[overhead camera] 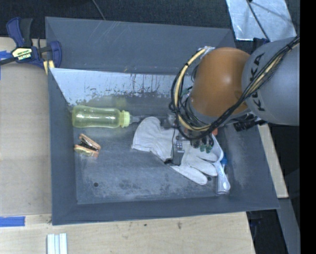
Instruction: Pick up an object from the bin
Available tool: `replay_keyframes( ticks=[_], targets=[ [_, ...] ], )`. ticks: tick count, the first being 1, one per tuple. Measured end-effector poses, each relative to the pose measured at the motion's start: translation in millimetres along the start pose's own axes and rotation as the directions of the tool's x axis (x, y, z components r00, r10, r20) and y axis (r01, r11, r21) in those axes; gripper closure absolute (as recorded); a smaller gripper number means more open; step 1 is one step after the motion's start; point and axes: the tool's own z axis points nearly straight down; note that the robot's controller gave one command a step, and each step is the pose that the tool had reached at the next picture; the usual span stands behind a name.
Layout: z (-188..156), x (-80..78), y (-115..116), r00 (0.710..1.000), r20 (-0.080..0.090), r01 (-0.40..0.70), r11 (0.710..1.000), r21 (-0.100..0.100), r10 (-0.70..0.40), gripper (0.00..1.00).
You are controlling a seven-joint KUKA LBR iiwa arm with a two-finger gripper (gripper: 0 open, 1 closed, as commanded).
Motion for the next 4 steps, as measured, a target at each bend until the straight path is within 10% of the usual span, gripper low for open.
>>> replay_keyframes(
  ticks=[3, 4],
  targets=[
    [81.1, -9.0, 6.7, 0.960, -0.005, -0.281, 0.960, 0.003, 0.281, 0.00],
    [73.5, -24.7, 1.9, 0.980, -0.005, -0.199, 0.980, 0.002, 0.199, 0.00]
  ],
)
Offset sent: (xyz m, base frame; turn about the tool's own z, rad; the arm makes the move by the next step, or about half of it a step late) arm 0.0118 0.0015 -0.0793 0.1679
